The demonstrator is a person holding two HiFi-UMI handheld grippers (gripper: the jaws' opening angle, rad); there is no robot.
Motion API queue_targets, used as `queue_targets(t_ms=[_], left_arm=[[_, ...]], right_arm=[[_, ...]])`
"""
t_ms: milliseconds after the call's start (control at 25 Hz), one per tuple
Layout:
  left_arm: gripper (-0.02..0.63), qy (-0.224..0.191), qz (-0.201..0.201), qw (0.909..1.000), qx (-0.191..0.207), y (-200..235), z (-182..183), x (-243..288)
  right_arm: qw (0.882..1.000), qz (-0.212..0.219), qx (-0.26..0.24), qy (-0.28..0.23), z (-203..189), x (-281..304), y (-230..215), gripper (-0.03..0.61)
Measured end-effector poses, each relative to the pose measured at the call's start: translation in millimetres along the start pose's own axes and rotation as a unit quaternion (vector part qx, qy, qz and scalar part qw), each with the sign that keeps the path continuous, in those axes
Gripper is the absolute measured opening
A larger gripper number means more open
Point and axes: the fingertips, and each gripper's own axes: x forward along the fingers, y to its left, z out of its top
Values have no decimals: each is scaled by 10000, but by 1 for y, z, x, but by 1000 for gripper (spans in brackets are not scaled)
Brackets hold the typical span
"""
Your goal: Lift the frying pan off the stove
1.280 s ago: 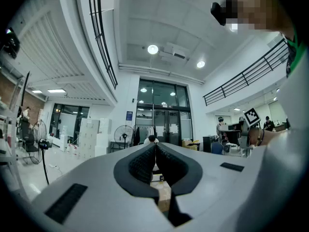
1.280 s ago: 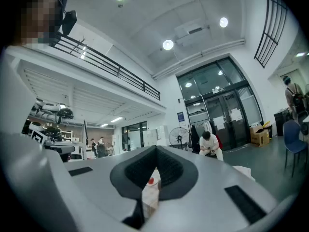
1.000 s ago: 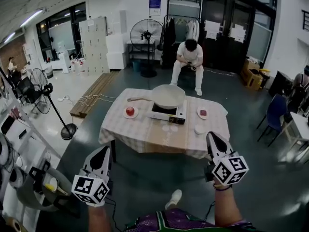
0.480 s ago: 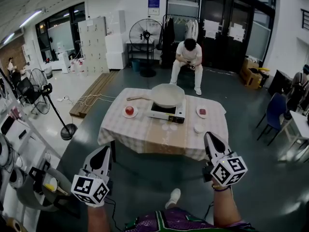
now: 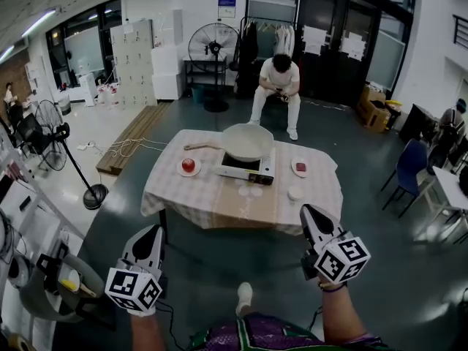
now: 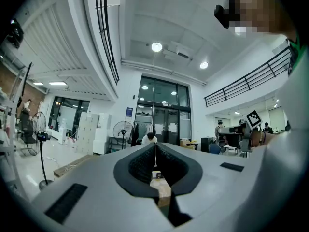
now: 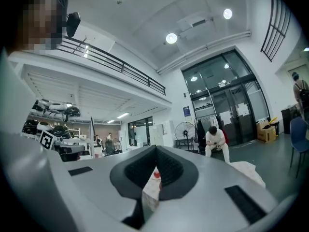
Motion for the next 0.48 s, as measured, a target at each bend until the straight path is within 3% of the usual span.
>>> queue_targets(t_ms=[480], left_arm=[[23,248,38,9997,-15,54,-16,92]], right_arm=[[9996,168,157,170,-20,113,-38,8]])
